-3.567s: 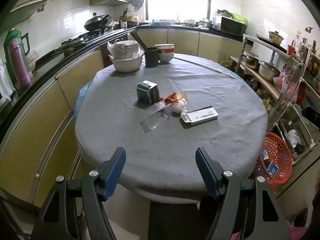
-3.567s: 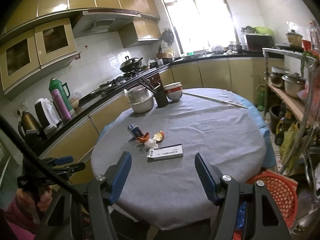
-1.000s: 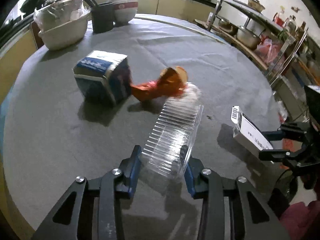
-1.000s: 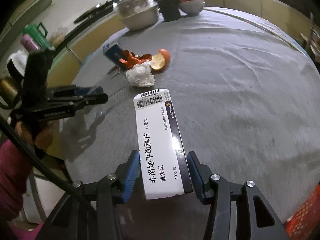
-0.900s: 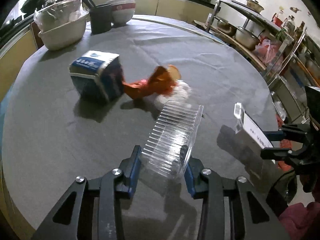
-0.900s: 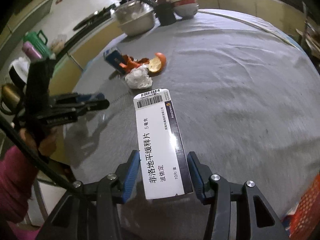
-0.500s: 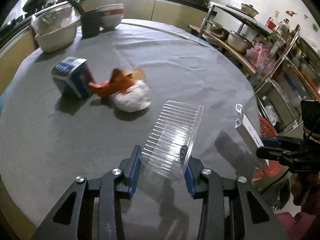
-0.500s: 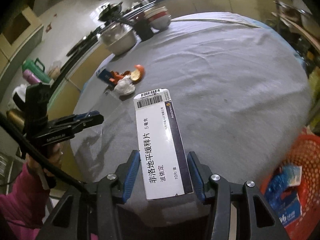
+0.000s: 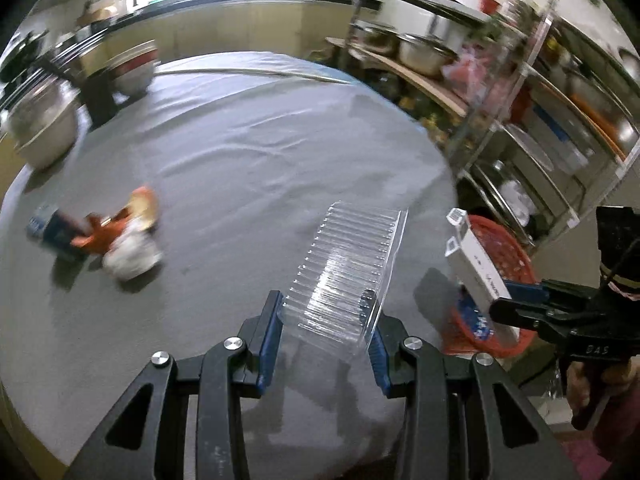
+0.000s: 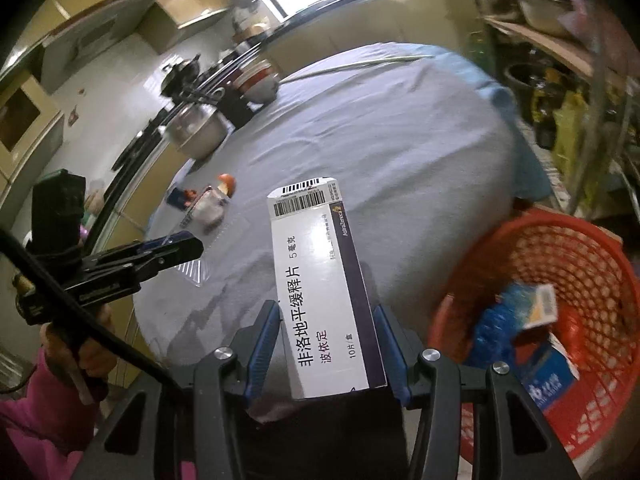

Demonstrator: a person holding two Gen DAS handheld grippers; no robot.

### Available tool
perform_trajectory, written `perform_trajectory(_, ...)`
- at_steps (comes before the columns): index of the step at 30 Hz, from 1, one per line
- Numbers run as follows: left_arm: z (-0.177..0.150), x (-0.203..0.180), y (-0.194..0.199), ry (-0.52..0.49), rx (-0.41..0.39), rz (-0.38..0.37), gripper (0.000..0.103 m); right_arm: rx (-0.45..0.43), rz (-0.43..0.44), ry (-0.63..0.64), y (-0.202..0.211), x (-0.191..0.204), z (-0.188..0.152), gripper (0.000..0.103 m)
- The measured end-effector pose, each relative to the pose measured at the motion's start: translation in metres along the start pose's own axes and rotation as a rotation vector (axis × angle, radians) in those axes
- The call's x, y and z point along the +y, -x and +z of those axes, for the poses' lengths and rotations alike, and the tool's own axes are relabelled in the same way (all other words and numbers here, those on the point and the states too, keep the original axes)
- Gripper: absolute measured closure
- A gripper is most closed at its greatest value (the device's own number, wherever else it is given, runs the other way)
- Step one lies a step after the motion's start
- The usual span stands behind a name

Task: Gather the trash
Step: 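Carry the white box and clear tray to the red basket and release both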

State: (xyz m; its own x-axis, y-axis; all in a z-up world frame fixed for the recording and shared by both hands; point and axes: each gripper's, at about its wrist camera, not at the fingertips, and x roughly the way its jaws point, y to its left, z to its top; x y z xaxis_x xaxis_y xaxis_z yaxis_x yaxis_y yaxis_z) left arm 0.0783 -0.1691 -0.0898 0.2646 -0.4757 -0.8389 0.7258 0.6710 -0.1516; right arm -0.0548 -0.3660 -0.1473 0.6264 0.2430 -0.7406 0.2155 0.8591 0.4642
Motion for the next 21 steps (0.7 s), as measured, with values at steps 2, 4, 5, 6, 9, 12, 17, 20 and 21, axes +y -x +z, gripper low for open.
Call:
perform_trajectory(2,0.005,-0.016,-0.005,-0.033,0.009,-0.015,0.062,-0.016,-0.017,-0.030,0.010,-0.013,-0.005,0.051)
perform_trajectory(4,0.009,-0.033,-0.013,-0.065,0.025,-0.034,0.062,-0.031,-0.037,-0.060,0.020,-0.027,-0.009,0.051)
perform_trajectory(5,0.011,-0.043,-0.017,-0.087,0.033,-0.041,0.062,-0.035,-0.044,-0.075,0.024,-0.034,-0.011,0.051)
perform_trajectory(6,0.011,-0.052,-0.019,-0.104,0.037,-0.046,0.062,-0.039,-0.055,-0.098,0.029,-0.044,-0.014,0.051)
perform_trajectory(9,0.014,-0.079,-0.031,-0.161,0.064,-0.069,0.062,-0.051,-0.090,-0.161,0.042,-0.069,-0.024,0.051)
perform_trajectory(12,0.015,-0.103,-0.041,-0.213,0.085,-0.088,0.062,-0.058,-0.125,-0.228,0.054,-0.096,-0.035,0.051)
perform_trajectory(17,0.011,-0.139,-0.058,-0.278,0.132,-0.124,0.062,-0.066,-0.161,-0.304,0.072,-0.128,-0.052,0.051)
perform_trajectory(20,0.006,-0.155,-0.067,-0.306,0.163,-0.141,0.062,-0.069,-0.170,-0.341,0.077,-0.141,-0.059,0.051)
perform_trajectory(21,0.006,-0.161,-0.070,-0.314,0.170,-0.143,0.062,-0.069,-0.172,-0.350,0.078,-0.144,-0.061,0.051)
